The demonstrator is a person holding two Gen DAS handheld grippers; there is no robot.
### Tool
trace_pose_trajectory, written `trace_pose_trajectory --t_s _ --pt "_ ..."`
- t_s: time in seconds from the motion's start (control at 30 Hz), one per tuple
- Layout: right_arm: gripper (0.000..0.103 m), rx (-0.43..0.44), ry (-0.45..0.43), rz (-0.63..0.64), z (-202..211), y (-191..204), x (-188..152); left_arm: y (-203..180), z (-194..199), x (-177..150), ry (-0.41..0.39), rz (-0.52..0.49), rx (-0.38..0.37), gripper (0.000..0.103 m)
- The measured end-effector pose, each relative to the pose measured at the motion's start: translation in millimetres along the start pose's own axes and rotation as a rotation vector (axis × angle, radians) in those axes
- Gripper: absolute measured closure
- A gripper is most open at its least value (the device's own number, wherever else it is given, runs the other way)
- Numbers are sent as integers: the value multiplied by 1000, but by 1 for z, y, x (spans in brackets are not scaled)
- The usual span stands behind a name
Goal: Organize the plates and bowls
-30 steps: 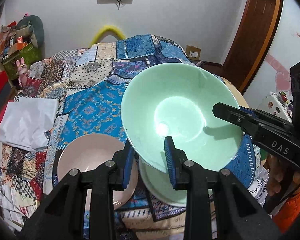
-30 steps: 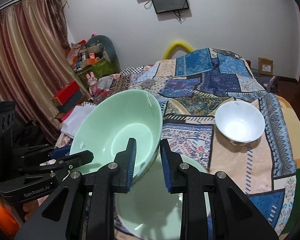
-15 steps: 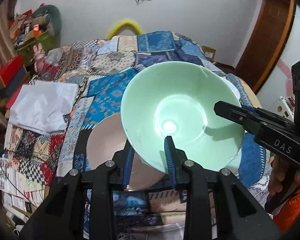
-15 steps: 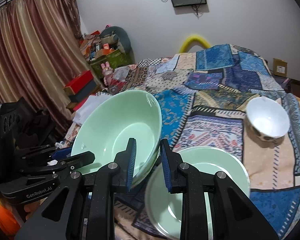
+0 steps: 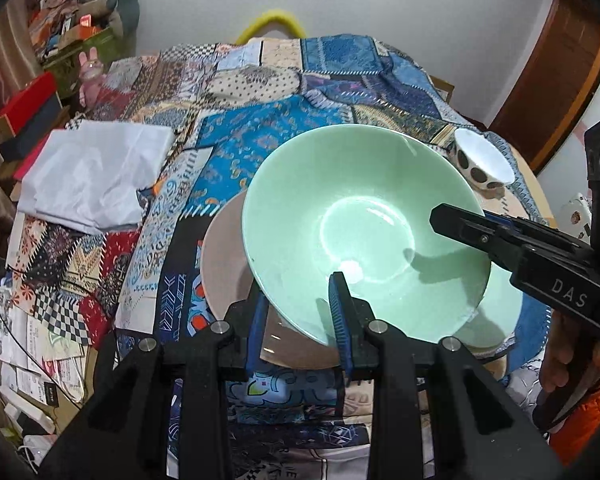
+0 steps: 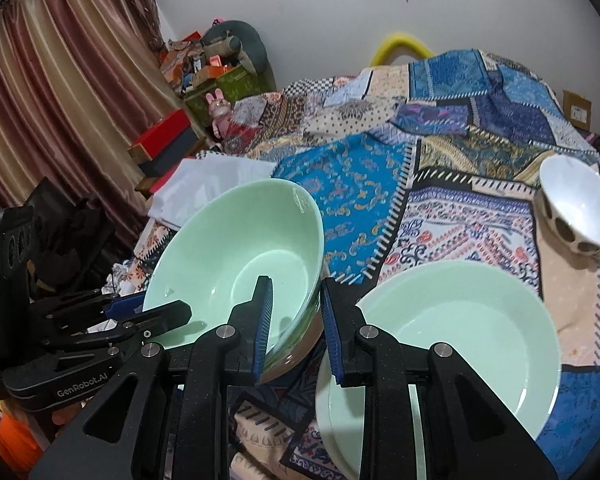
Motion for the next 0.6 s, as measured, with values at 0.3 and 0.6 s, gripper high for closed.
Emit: trace_pose_trajectory --t_s 0.3,0.6 --pt "81 9 64 -19 -24 -2 -10 15 -19 -9 41 18 12 73" --pt "81 17 109 -22 -39 -1 -17 23 -26 -12 60 30 20 73"
Point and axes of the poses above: each gripper's, at about its wrist camera, not at the fingertips, and z roughly against the way its jaws point, y to its left, x to its top, the point moved 1 cm from there along -z, roughly the way its jaws point, and after that the axes turned 9 degrees about -y, right-handed, at the moved point
